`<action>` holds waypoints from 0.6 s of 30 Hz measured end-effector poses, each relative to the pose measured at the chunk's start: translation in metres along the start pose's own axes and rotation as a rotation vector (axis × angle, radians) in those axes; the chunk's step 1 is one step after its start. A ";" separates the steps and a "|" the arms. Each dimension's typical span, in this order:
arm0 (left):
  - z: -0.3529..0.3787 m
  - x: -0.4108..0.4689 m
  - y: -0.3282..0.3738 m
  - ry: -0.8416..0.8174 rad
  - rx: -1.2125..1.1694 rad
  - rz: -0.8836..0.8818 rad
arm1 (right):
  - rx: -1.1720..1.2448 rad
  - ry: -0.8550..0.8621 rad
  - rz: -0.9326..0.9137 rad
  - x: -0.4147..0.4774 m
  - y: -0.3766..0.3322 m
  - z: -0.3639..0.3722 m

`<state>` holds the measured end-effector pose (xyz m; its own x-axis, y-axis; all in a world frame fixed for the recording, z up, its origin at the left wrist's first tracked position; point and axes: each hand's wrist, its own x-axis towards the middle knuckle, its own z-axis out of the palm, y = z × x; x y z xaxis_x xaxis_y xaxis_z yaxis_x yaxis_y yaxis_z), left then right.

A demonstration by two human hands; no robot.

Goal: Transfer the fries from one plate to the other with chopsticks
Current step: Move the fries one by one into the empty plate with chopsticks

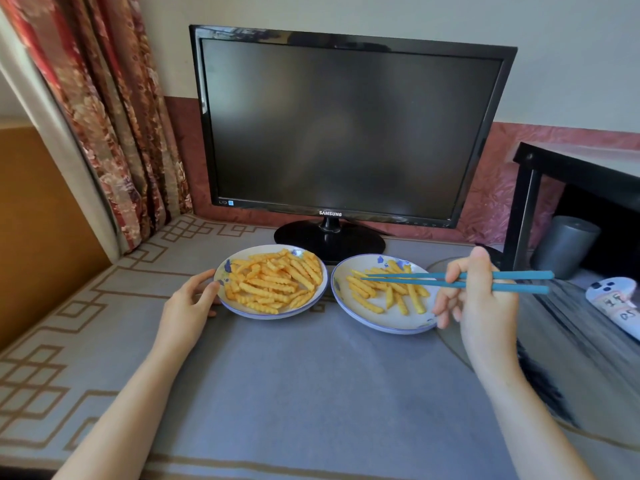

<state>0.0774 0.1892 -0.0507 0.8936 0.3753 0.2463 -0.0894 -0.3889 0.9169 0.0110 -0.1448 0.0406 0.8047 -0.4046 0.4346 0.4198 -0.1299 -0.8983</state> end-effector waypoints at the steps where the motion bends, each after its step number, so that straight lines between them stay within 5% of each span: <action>1: 0.000 0.000 0.000 -0.001 -0.002 0.000 | -0.012 0.015 0.000 0.000 0.000 -0.007; 18: 0.000 -0.003 0.006 0.014 0.005 -0.006 | -0.076 -0.026 -0.048 -0.001 -0.004 -0.021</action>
<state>0.0739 0.1855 -0.0462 0.8878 0.3895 0.2450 -0.0816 -0.3906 0.9169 -0.0002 -0.1624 0.0424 0.7956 -0.3727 0.4776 0.4254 -0.2176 -0.8784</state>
